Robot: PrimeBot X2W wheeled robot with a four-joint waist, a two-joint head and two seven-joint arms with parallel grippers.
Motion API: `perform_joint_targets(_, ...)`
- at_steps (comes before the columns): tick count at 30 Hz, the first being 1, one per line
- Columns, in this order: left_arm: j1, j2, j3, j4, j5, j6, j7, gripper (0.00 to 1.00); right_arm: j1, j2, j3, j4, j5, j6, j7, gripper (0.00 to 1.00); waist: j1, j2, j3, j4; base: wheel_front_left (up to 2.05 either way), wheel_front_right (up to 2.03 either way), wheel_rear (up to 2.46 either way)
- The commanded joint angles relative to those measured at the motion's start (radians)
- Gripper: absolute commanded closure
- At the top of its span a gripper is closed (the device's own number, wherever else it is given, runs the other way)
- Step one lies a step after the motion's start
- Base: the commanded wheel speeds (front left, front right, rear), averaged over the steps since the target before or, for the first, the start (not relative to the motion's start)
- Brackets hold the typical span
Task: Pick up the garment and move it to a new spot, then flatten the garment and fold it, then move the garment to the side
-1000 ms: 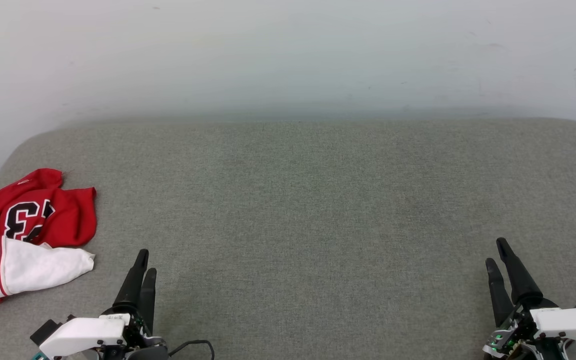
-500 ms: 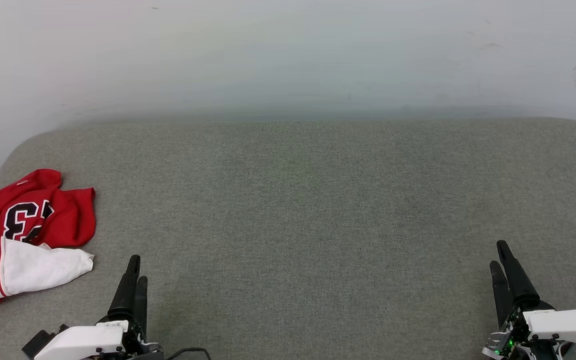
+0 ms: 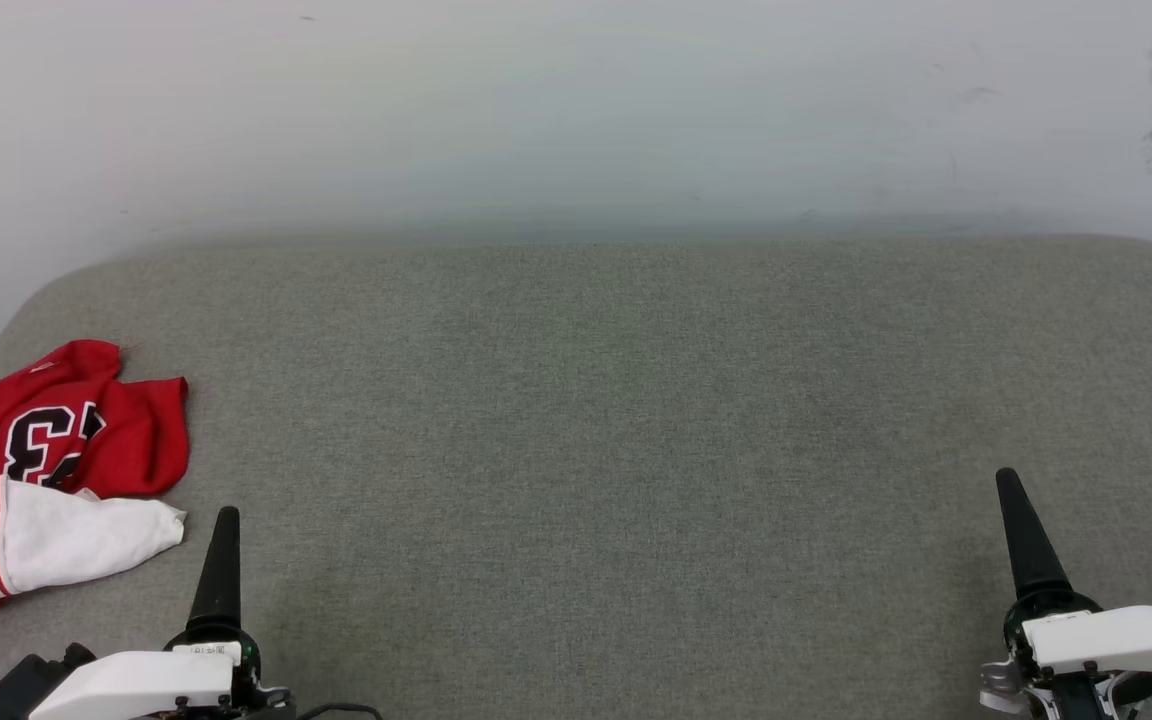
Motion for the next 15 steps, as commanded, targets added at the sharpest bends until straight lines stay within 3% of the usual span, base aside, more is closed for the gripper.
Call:
perform_joint_targets(1,-0.001,0.002,0.003,-0.030,0.033,-0.002,-0.009,0.00,-0.007,0.000,-0.003,-0.026,-0.052,0.000,-0.010,0.00,0.0000,0.0000,0.000,0.000,0.00,0.00,0.00)
perform_joint_targets(15,0.021,0.002,-0.020,-0.193,0.325,-0.002,-0.058,0.00,0.005,0.000,0.029,-0.159,-0.449,0.000,-0.059,0.00,0.0000,0.0000,0.007,-0.006,0.00,0.00,0.00)
